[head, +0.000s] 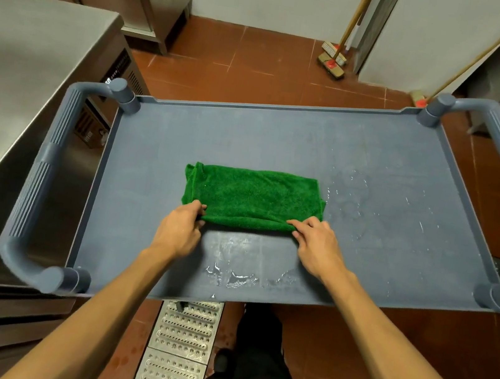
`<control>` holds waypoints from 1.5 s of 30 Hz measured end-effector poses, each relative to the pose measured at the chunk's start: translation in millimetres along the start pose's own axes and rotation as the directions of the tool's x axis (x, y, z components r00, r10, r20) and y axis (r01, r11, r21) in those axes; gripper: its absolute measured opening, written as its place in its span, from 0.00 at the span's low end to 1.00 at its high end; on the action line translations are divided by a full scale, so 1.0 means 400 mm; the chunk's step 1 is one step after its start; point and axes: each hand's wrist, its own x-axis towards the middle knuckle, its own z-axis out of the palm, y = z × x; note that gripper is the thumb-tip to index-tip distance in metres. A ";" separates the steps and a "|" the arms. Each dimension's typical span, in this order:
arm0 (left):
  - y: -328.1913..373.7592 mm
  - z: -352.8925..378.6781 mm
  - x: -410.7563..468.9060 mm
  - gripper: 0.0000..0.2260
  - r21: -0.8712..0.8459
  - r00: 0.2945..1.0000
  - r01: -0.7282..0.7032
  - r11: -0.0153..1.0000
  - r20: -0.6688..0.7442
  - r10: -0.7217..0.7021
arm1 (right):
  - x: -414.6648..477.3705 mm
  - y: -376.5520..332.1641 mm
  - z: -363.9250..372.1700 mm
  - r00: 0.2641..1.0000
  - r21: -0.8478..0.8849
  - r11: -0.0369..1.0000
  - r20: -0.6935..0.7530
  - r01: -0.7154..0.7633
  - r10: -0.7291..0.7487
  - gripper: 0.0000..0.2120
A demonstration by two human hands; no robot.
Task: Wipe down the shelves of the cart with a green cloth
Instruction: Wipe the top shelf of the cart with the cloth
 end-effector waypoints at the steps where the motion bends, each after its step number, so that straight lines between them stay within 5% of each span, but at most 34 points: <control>1: -0.002 0.003 -0.011 0.05 0.006 1.000 -0.005 1.000 0.000 0.005 | -0.013 0.000 0.002 1.000 -0.001 1.000 0.006 -0.006 0.006 0.17; 18: -0.013 0.030 -0.196 0.05 0.119 0.994 -0.107 0.987 -0.006 0.109 | -0.191 0.005 0.019 0.994 -0.030 0.997 0.090 -0.064 0.066 0.16; 28: 0.014 0.015 -0.225 0.07 0.171 0.978 -0.138 0.976 0.182 0.106 | -0.225 0.008 -0.032 0.983 -0.104 0.995 0.184 0.006 0.013 0.17; 33: 0.039 0.041 -0.251 0.16 0.282 0.953 -0.283 0.917 0.186 0.237 | -0.241 0.005 -0.012 0.990 -0.136 0.988 0.129 0.071 -0.054 0.17; 37: 0.045 0.070 -0.266 0.12 0.341 0.924 -0.382 0.859 0.142 0.354 | -0.259 0.005 0.005 0.988 -0.090 0.985 0.054 0.150 -0.146 0.17; 45: 0.058 0.062 -0.264 0.06 0.131 0.959 -0.284 0.950 0.045 0.281 | -0.242 0.009 0.029 0.983 -0.052 0.982 0.036 0.182 -0.180 0.13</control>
